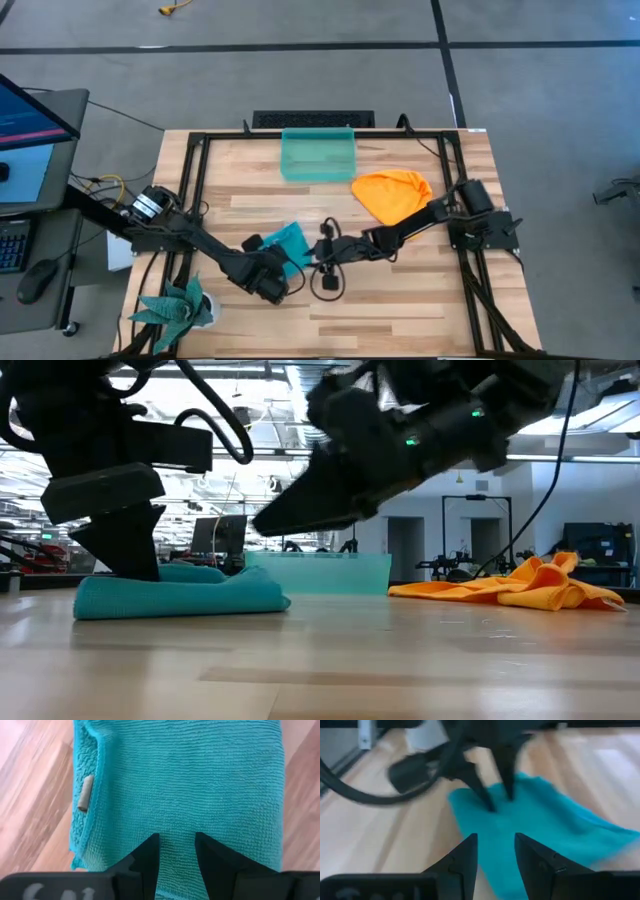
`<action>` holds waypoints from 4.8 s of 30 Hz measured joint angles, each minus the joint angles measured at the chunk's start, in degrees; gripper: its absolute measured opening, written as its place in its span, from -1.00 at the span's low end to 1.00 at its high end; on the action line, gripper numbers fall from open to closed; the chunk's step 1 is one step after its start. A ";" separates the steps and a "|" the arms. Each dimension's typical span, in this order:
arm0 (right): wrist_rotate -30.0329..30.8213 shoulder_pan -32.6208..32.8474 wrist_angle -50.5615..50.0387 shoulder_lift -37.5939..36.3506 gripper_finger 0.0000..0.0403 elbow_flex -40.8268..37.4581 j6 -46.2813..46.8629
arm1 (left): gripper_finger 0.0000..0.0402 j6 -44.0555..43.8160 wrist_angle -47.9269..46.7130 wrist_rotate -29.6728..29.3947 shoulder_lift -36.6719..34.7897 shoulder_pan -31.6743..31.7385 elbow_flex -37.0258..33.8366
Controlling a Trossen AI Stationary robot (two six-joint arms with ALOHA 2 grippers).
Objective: Roll microfiber towels into tight, uniform cylinder then place into a basket
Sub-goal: Fold the blue microfiber cloth
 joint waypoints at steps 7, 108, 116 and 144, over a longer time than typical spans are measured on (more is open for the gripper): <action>-0.12 -0.42 -6.70 6.30 -0.25 5.66 0.23 | -0.41 -1.38 -2.90 -0.20 0.02 -0.13 0.00; -22.00 -19.61 -15.74 8.38 0.18 11.37 24.43 | 0.02 -30.90 15.43 1.09 -18.60 -8.02 -22.26; -21.98 -19.52 -16.09 8.35 -0.08 11.26 24.46 | 0.02 -35.58 11.56 0.31 -21.45 -8.62 -22.01; -22.40 -18.33 -13.59 8.46 -0.44 11.08 19.49 | -0.44 -38.32 15.24 -15.90 -10.67 -6.45 -22.14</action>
